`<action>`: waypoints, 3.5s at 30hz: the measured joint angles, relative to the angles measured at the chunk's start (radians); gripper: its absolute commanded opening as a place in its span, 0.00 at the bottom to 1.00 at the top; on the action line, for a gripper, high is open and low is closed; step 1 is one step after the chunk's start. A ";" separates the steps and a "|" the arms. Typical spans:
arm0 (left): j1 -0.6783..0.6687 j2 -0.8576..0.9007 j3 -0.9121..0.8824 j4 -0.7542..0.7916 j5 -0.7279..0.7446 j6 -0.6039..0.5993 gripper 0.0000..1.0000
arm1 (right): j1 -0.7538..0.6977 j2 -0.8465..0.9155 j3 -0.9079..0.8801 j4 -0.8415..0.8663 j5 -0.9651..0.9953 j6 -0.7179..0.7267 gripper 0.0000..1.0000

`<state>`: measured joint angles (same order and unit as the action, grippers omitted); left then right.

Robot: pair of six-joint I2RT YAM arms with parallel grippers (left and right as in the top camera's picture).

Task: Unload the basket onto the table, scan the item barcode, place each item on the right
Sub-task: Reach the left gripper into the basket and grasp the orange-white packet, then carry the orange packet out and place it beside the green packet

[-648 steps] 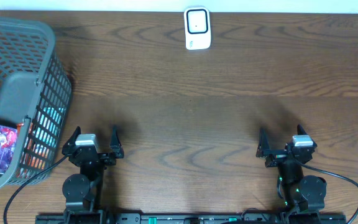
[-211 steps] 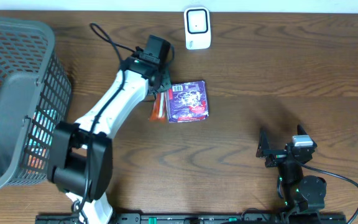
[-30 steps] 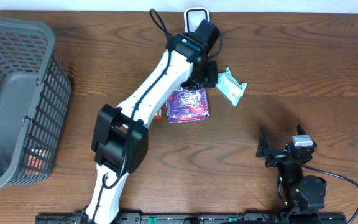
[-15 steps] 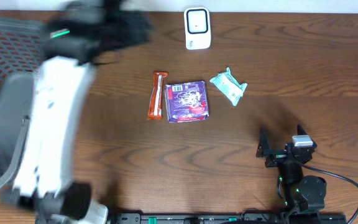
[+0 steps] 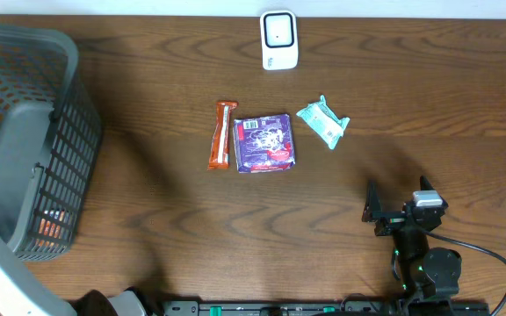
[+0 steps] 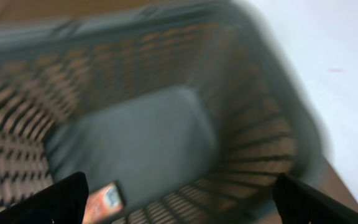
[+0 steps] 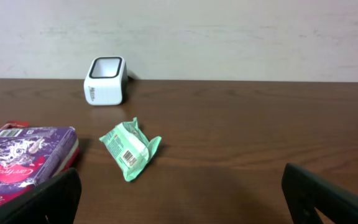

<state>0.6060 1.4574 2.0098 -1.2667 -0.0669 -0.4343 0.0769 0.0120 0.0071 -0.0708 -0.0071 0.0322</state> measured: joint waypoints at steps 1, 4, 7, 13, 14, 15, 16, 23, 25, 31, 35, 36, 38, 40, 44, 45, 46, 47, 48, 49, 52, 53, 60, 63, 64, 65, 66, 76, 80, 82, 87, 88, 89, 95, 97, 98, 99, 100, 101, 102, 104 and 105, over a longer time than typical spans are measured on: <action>0.020 0.009 -0.018 -0.012 -0.005 -0.020 0.95 | 0.000 0.000 0.000 0.000 0.000 0.000 0.99; 0.061 0.048 -0.082 -0.063 -0.034 -0.062 0.95 | 0.000 0.000 0.000 0.000 0.000 0.000 0.99; 0.074 0.086 -0.152 -0.108 -0.080 -0.063 0.95 | 0.000 0.000 0.000 0.000 0.000 0.000 0.99; 0.075 0.156 -0.297 -0.097 -0.147 -0.063 0.96 | 0.000 0.000 0.000 0.000 0.000 0.000 0.99; 0.075 0.167 -0.315 -0.095 -0.150 -0.063 0.96 | 0.000 0.000 0.000 0.000 0.000 0.000 0.99; 0.075 0.181 -0.337 -0.094 -0.154 -0.063 0.96 | 0.000 0.000 0.000 0.000 0.000 0.000 0.99; 0.075 0.193 -0.355 -0.095 -0.157 -0.063 0.96 | 0.000 0.000 0.000 0.000 0.000 0.000 0.99; 0.080 0.278 -0.470 -0.064 -0.170 -0.063 0.96 | 0.000 0.000 0.000 0.000 0.000 0.000 0.99; 0.080 0.300 -0.500 -0.050 -0.172 -0.063 0.96 | 0.000 0.000 0.000 0.000 0.000 0.000 0.99; 0.080 0.322 -0.565 0.005 -0.171 -0.063 0.96 | 0.000 0.000 0.000 0.000 0.000 0.000 0.99; 0.080 0.322 -0.629 0.075 -0.139 -0.063 0.95 | 0.000 0.000 0.000 0.000 0.000 0.000 0.99; 0.080 0.322 -0.646 0.092 -0.132 -0.063 0.95 | 0.000 0.000 0.000 0.000 0.000 0.000 0.99; 0.080 0.322 -0.682 0.126 -0.116 -0.063 0.95 | 0.000 0.000 0.000 0.000 0.000 0.000 0.99; 0.080 0.322 -0.716 0.161 -0.109 -0.063 0.95 | 0.000 0.000 0.000 0.000 0.000 0.000 0.99; 0.080 0.323 -0.778 0.222 -0.097 -0.063 0.94 | 0.000 0.000 0.000 0.000 0.000 0.000 0.99; 0.080 0.323 -0.792 0.236 -0.096 -0.063 0.93 | 0.000 0.000 0.000 0.000 0.000 0.000 0.99; 0.080 0.323 -0.804 0.247 -0.095 -0.063 0.91 | 0.000 0.000 0.000 0.000 0.000 0.000 0.99; 0.080 0.323 -0.815 0.256 -0.095 -0.063 0.86 | 0.000 0.000 0.000 0.000 0.000 0.000 0.99; 0.080 0.323 -0.826 0.267 -0.096 -0.063 0.79 | 0.000 0.000 0.000 0.000 0.000 0.000 0.99; 0.080 0.323 -0.836 0.278 -0.095 -0.060 0.70 | 0.000 0.000 0.000 0.000 0.000 0.000 0.99; 0.081 0.323 -0.858 0.292 -0.093 -0.056 0.45 | 0.000 0.000 0.000 0.000 0.000 0.000 0.99; 0.081 0.323 -0.861 0.294 -0.092 -0.056 0.39 | 0.000 0.000 0.000 0.000 0.000 0.000 0.99; 0.081 0.323 -0.845 0.258 -0.096 -0.012 0.08 | 0.000 0.000 0.000 0.000 0.000 0.000 0.99; 0.082 0.323 -0.776 0.171 -0.095 0.002 0.08 | 0.000 0.000 0.000 0.000 0.000 0.000 0.99; 0.082 0.323 -0.735 0.138 -0.094 0.006 0.07 | 0.000 0.000 0.000 0.000 0.000 0.000 0.99; 0.081 0.323 -0.691 0.108 -0.093 0.007 0.07 | 0.000 0.000 0.000 0.000 0.000 0.000 0.99; 0.081 0.323 -0.631 0.071 -0.092 0.009 0.07 | 0.000 0.000 0.000 -0.001 0.000 0.000 0.99; 0.081 0.246 0.025 -0.074 0.119 0.015 0.07 | 0.000 0.000 0.000 -0.001 0.000 0.000 0.99; 0.080 0.127 0.123 0.047 0.336 0.011 0.07 | 0.000 0.000 0.000 0.000 0.000 0.000 0.99; 0.070 0.061 0.138 0.097 0.445 0.011 0.08 | 0.000 0.000 0.000 0.000 0.000 0.000 0.99; -0.079 -0.035 0.149 0.089 0.620 0.009 0.07 | 0.000 0.000 0.000 0.000 0.000 0.000 0.99; -0.135 -0.036 0.149 0.085 0.639 0.010 0.07 | 0.000 0.000 0.000 0.000 0.000 0.000 0.99; -0.199 -0.032 0.149 0.083 0.654 0.016 0.07 | 0.000 0.000 0.000 0.000 0.000 0.000 0.99; -0.586 0.079 0.126 0.056 0.669 0.104 0.08 | 0.000 0.000 0.000 0.000 0.000 0.000 0.99; -0.696 0.129 0.122 0.043 0.639 0.119 0.08 | 0.000 0.000 0.000 0.000 0.000 0.000 0.99; -0.753 0.159 0.121 0.040 0.615 0.126 0.08 | 0.000 0.000 0.000 0.000 0.000 0.000 0.99; -0.802 0.185 0.121 0.039 0.594 0.129 0.08 | 0.000 0.000 0.000 0.000 0.000 0.000 0.99; -0.847 0.212 0.121 0.039 0.573 0.133 0.08 | 0.000 0.000 0.000 0.000 0.000 0.000 0.99; -0.889 0.240 0.121 0.039 0.551 0.137 0.08 | 0.000 0.000 0.000 0.000 0.000 0.000 0.99; -0.930 0.269 0.121 0.039 0.527 0.141 0.09 | 0.000 0.000 0.000 0.000 0.000 0.000 0.99; -1.002 0.330 0.121 0.040 0.476 0.145 0.09 | 0.000 0.000 0.000 0.000 0.000 0.000 0.99; -1.031 0.362 0.121 0.040 0.451 0.147 0.09 | 0.000 0.000 0.000 0.000 0.000 0.000 0.99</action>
<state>-0.4248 1.8198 2.1307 -1.2263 0.3836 -0.2871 0.0769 0.0120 0.0071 -0.0711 -0.0074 0.0322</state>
